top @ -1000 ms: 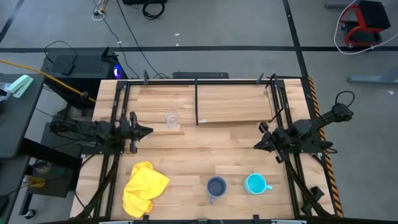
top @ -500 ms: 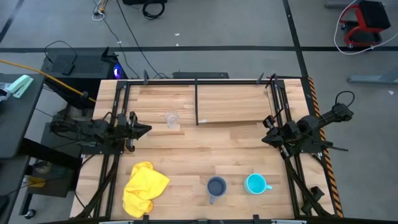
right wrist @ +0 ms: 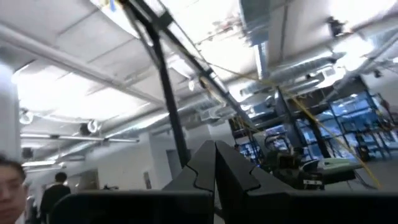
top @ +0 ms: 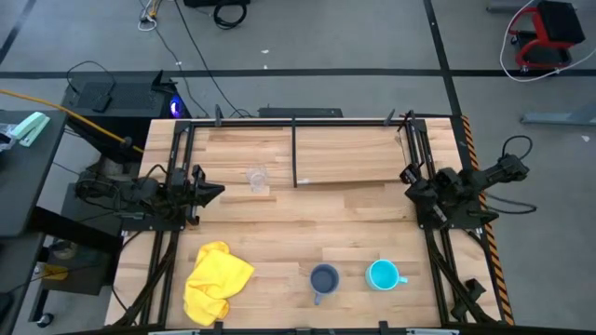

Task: Stack small to large cups/mugs on shelf
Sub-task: Move the light blue mug to the middle right of the table

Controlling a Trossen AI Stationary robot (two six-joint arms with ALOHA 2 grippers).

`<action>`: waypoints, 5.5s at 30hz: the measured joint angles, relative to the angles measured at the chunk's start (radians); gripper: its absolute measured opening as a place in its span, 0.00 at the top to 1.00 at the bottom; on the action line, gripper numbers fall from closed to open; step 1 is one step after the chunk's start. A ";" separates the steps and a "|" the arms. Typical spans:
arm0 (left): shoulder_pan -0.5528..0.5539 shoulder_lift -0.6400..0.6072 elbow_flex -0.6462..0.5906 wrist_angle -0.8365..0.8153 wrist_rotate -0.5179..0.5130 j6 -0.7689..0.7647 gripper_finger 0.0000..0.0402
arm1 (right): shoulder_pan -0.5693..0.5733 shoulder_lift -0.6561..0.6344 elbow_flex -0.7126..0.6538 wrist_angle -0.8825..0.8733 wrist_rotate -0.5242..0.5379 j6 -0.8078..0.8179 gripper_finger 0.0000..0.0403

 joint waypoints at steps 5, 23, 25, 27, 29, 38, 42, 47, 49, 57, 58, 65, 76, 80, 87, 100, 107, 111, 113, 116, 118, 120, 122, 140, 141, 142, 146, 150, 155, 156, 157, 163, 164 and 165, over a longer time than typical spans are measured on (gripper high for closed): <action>0.000 0.000 0.001 0.016 0.000 0.001 0.94 | 0.001 0.068 0.152 -0.181 0.002 0.007 0.95; 0.000 0.000 0.001 0.010 0.000 0.004 0.94 | 0.001 0.659 0.696 -1.102 0.053 0.572 0.85; 0.000 0.000 0.001 0.010 0.000 0.004 0.93 | 0.002 0.717 0.712 -1.191 0.031 0.673 0.85; 0.000 0.000 0.001 0.006 0.000 0.002 0.93 | 0.015 0.768 0.717 -1.244 -0.010 0.768 0.85; 0.000 0.000 0.001 -0.009 0.000 -0.010 0.93 | 0.044 0.817 0.717 -1.270 -0.048 0.854 0.85; 0.000 0.000 0.001 -0.022 0.000 -0.034 0.94 | 0.225 0.945 0.718 -1.283 -0.116 1.125 0.85; 0.000 0.000 0.001 -0.022 0.000 -0.034 0.93 | 0.304 0.978 0.718 -1.333 -0.110 1.290 0.86; 0.000 0.000 0.001 -0.023 0.000 -0.034 0.92 | 0.385 1.007 0.718 -1.384 -0.109 1.449 0.86; 0.000 0.000 0.001 -0.024 0.000 -0.034 0.92 | 0.405 1.016 0.718 -1.405 -0.107 1.480 0.86; 0.000 0.000 0.001 -0.036 0.000 -0.032 0.94 | 0.424 1.068 0.718 -1.445 -0.077 1.495 0.86; 0.000 0.000 0.001 -0.036 0.000 -0.032 0.94 | 0.424 1.073 0.718 -1.445 -0.078 1.492 0.86; 0.000 0.000 0.001 -0.036 0.000 -0.031 0.91 | 0.425 1.113 0.718 -1.445 -0.078 1.472 0.86; 0.000 0.000 0.001 -0.037 0.000 -0.034 0.93 | 0.424 1.109 0.719 -1.445 -0.078 1.458 0.85; 0.000 0.000 0.001 -0.044 0.000 -0.034 0.91 | 0.424 1.108 0.718 -1.444 -0.078 1.458 0.85; 0.000 0.000 0.001 -0.046 0.000 -0.034 0.90 | 0.424 1.109 0.718 -1.422 -0.078 1.455 0.85; 0.000 0.000 0.001 -0.051 0.000 -0.034 0.89 | 0.425 1.181 0.718 -1.406 -0.090 1.443 0.85; 0.000 0.000 0.001 -0.051 0.000 -0.037 0.91 | 0.425 1.193 0.718 -1.398 -0.090 1.443 0.85; 0.000 0.000 0.001 -0.051 0.000 -0.042 0.91 | 0.425 1.193 0.718 -1.399 -0.089 1.443 0.85; 0.000 0.000 0.001 -0.051 0.000 -0.042 0.91 | 0.425 1.193 0.718 -1.399 -0.089 1.443 0.85; 0.000 0.000 0.001 -0.052 0.000 -0.042 0.90 | 0.425 1.193 0.718 -1.399 -0.089 1.443 0.85; 0.000 0.000 0.001 -0.058 0.000 -0.042 0.90 | 0.424 1.193 0.718 -1.399 -0.089 1.445 0.85; 0.000 0.000 0.001 -0.074 0.000 -0.042 0.90 | 0.424 1.193 0.718 -1.399 -0.089 1.447 0.85; 0.000 0.000 0.001 -0.082 0.000 -0.042 0.90 | 0.424 1.193 0.718 -1.399 -0.089 1.447 0.85; 0.000 0.000 0.001 -0.090 0.000 -0.035 0.92 | 0.424 1.195 0.717 -1.404 -0.051 1.518 0.98; 0.000 0.000 0.001 -0.090 0.000 -0.035 0.92 | 0.424 1.195 0.717 -1.403 -0.039 1.522 0.97; 0.000 0.000 0.001 -0.090 0.000 -0.038 0.93 | 0.424 1.195 0.717 -1.404 -0.026 1.526 0.97; 0.000 0.000 0.001 -0.090 0.000 -0.041 0.94 | 0.415 1.195 0.717 -1.404 0.020 1.532 0.98; 0.000 0.000 0.001 -0.090 0.000 -0.042 0.94 | 0.395 1.195 0.717 -1.417 0.050 1.563 0.98; 0.000 0.000 0.001 -0.090 0.000 -0.042 0.93 | 0.377 1.196 0.755 -1.571 0.047 1.638 0.99; 0.000 0.000 0.001 -0.090 0.000 -0.042 0.93 | 0.377 1.196 0.779 -1.622 0.047 1.654 0.99; 0.000 0.000 0.001 -0.090 0.000 -0.042 0.93 | 0.377 1.196 0.806 -1.680 0.046 1.671 0.99; 0.000 0.000 0.001 -0.090 0.000 -0.042 0.95 | 0.379 1.196 1.005 -2.014 0.047 1.775 0.99; 0.000 0.000 0.001 -0.090 0.000 -0.042 0.95 | 0.379 1.195 1.028 -2.057 0.046 1.799 0.99; 0.000 0.000 0.001 -0.090 0.000 -0.042 0.95 | 0.379 1.195 1.049 -2.093 0.046 1.824 0.99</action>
